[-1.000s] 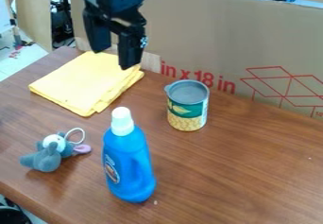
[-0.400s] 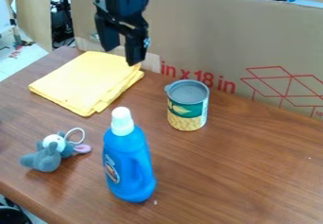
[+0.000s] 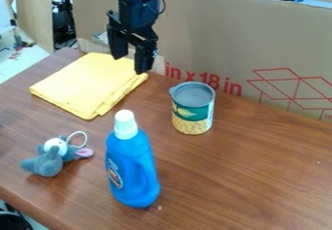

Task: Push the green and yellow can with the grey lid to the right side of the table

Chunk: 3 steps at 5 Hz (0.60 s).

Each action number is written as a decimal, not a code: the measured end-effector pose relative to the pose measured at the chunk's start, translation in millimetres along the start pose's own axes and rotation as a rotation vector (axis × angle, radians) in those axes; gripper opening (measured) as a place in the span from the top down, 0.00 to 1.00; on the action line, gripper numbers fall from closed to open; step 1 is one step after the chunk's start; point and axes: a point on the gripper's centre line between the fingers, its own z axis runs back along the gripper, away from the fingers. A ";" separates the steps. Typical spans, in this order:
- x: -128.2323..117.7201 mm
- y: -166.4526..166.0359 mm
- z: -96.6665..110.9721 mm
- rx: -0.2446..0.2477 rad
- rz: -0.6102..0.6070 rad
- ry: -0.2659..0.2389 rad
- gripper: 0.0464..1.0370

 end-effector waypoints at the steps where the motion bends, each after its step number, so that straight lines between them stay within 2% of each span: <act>1: 6.4 5.8 -16.2 0.019 -0.005 0.036 0.03; 3: 22.3 -0.5 -37.7 -0.042 -0.047 0.048 0.03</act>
